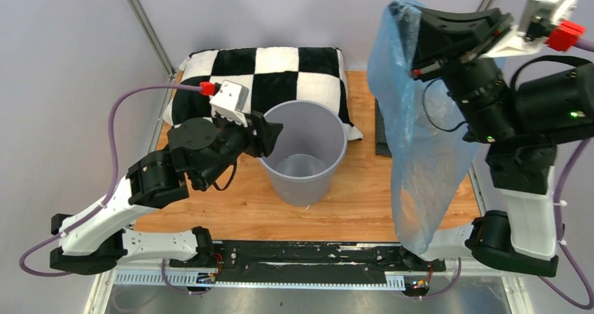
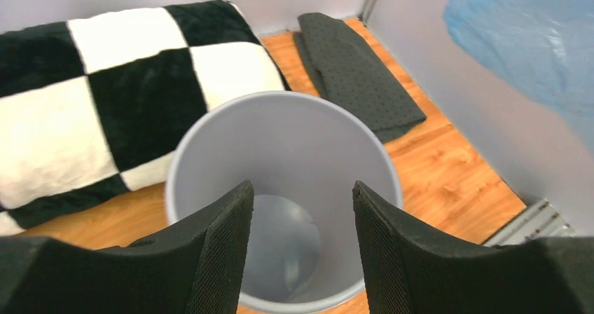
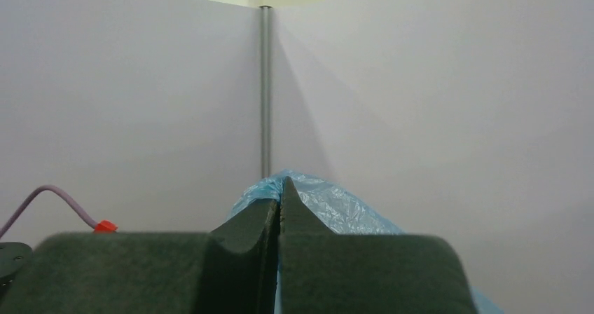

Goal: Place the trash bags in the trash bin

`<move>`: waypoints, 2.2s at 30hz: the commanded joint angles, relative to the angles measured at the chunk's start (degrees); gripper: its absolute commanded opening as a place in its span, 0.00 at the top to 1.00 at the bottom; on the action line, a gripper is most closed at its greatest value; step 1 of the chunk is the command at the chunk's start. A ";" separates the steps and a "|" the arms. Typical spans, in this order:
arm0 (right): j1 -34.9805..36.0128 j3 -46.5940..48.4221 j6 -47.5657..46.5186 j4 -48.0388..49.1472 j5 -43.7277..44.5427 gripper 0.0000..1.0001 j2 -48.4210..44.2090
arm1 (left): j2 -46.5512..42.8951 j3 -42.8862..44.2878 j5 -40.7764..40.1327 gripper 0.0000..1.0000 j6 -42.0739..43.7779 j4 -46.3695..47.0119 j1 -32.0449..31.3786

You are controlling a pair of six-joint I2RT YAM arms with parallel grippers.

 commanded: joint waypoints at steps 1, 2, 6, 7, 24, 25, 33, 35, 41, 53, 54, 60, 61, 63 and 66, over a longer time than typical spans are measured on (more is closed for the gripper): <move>0.67 1.32 9.68 6.98 -10.21 1.00 2.93 | -4.49 -2.44 -6.44 0.42 3.01 -0.61 0.47; 0.65 1.32 10.93 8.01 -10.27 1.00 3.47 | -5.37 -2.87 -6.69 0.41 3.17 -0.55 0.47; 0.69 1.25 15.94 12.21 -13.53 1.00 5.66 | -8.18 -4.01 -7.69 0.41 3.72 -1.03 0.47; 0.69 1.30 16.90 13.10 -14.13 1.00 6.26 | -8.74 -4.21 -7.99 0.41 3.75 -1.11 0.47; 2.61 4.95 23.77 16.40 -14.65 1.00 12.82 | -13.81 -7.54 -12.09 0.40 3.59 -0.67 0.47; 2.63 4.48 23.45 16.37 -14.22 1.00 12.60 | -13.90 -7.57 -12.16 0.40 3.63 -0.49 0.47; 2.63 0.87 16.99 11.42 -4.69 1.00 9.99 | -14.28 -7.67 -16.07 0.41 2.79 -0.48 0.47; 2.55 -3.10 15.23 10.90 -1.16 1.00 7.68 | -15.27 -7.95 -18.72 0.42 2.26 -0.67 0.47; 2.45 -15.31 10.90 8.97 7.76 1.00 -0.38 | -17.65 -8.69 -22.60 0.46 3.05 0.40 0.47; 2.36 -18.42 3.15 1.00 17.03 1.00 -5.51 | -12.09 -4.95 -22.39 0.48 4.86 -0.12 0.47; 2.36 -17.56 2.88 -0.31 17.30 1.00 -5.24 | -11.59 -4.33 -23.25 0.47 5.40 0.12 0.47; 2.36 -13.45 1.94 -4.13 16.89 1.00 -3.85 | -6.09 2.68 -26.29 0.38 10.78 3.05 2.34; 2.36 -12.84 1.91 -4.73 16.41 1.00 -3.53 | -4.62 4.33 -24.82 0.36 11.00 2.89 3.84; 2.36 -12.31 2.06 -5.86 15.80 1.00 -3.15 | -0.51 9.02 -16.05 0.33 8.71 -0.15 11.07; 2.35 -13.71 2.55 -6.68 14.50 1.00 -3.44 | 5.28 13.12 3.38 0.33 2.95 -3.61 23.50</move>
